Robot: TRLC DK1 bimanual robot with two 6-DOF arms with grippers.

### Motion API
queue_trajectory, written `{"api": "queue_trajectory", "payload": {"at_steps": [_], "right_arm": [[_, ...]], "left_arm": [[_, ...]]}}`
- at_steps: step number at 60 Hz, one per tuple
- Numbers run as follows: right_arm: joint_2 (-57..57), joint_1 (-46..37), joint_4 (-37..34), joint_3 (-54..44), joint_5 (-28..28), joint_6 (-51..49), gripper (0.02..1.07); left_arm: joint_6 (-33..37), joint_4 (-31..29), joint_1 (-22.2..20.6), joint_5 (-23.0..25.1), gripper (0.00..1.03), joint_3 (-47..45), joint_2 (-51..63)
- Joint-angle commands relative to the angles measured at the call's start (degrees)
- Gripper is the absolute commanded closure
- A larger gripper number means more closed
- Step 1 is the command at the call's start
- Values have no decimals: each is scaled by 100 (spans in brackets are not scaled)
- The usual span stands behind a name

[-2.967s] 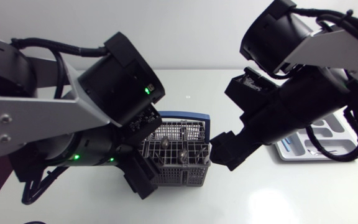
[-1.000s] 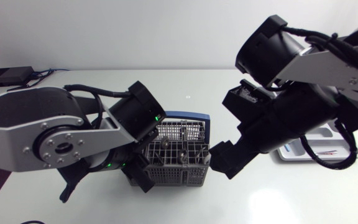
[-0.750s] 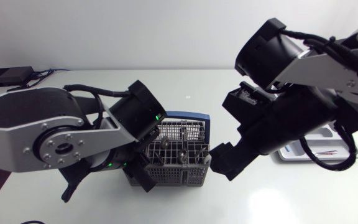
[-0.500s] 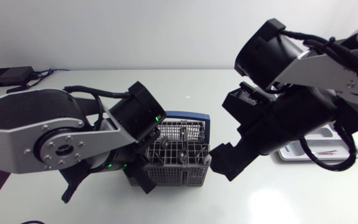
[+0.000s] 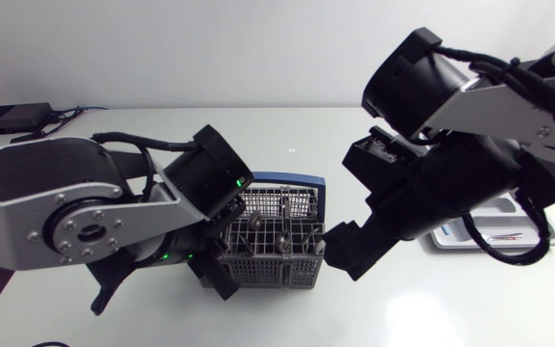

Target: Unload the cutlery basket into the drawer organizer.

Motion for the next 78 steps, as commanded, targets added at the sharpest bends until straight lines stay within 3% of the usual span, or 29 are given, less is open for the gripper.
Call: {"api": "queue_trajectory", "payload": {"at_steps": [1, 57, 78], "right_arm": [[-31, 51, -6, -141, 40, 21, 7], [-198, 86, 117, -325, 40, -207, 7], [-673, 95, 715, -527, -180, -647, 7]], "left_arm": [[99, -45, 45, 22, 100, 68, -178], [143, -713, 45, 127, 100, 1105, -1056], [135, -1117, 106, 198, 99, 1685, -1276]]}}
